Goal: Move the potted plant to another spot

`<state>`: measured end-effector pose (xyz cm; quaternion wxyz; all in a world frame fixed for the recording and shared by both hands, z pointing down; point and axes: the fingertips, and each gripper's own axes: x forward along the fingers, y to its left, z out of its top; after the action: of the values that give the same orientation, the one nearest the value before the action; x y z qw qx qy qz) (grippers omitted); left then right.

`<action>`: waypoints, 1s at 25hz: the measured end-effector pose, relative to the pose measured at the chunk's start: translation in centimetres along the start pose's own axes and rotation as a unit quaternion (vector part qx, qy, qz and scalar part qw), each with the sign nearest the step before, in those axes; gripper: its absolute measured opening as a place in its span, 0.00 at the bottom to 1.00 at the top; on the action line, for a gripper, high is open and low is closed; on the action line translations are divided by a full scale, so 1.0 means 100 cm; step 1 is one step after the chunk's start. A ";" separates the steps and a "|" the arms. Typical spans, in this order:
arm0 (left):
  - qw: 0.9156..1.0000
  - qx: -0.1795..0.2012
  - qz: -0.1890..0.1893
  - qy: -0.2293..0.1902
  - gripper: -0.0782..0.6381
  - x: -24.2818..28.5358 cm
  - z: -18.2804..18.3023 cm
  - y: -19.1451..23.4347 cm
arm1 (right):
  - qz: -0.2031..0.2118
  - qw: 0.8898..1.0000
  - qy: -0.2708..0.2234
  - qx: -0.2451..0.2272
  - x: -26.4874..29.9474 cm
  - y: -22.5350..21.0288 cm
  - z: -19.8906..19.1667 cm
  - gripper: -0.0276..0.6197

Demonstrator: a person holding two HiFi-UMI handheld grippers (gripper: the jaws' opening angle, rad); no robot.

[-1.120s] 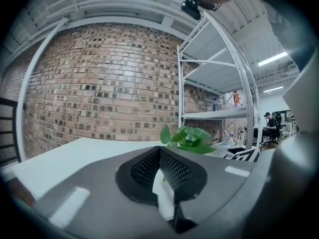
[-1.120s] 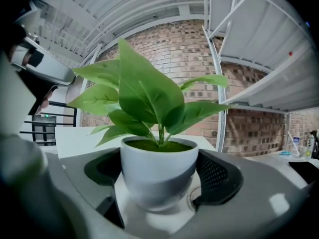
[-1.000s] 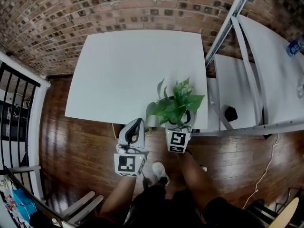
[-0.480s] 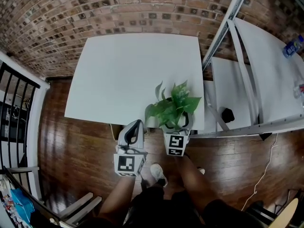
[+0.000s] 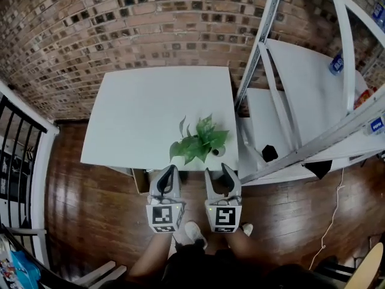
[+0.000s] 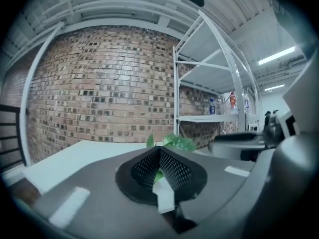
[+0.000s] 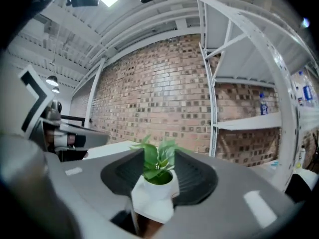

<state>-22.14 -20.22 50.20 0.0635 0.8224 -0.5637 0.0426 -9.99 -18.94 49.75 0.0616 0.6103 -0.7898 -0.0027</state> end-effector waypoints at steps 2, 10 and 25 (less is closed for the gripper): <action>1.000 0.002 0.010 0.001 0.13 -0.002 0.002 -0.006 | -0.013 1.000 0.000 0.000 -0.005 -0.008 0.013 0.18; 0.999 -0.007 -0.013 -0.037 0.13 -0.019 0.063 -0.045 | -0.002 0.999 -0.031 0.008 -0.016 -0.010 0.090 0.05; 0.998 0.001 -0.011 -0.059 0.13 -0.040 0.096 -0.061 | 0.012 0.999 -0.037 -0.007 -0.040 0.006 0.102 0.05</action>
<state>-17.86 -15.80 39.80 0.0299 0.8299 -0.5571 -0.0062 -10.60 -15.65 39.25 0.0364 0.6002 -0.7985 -0.0298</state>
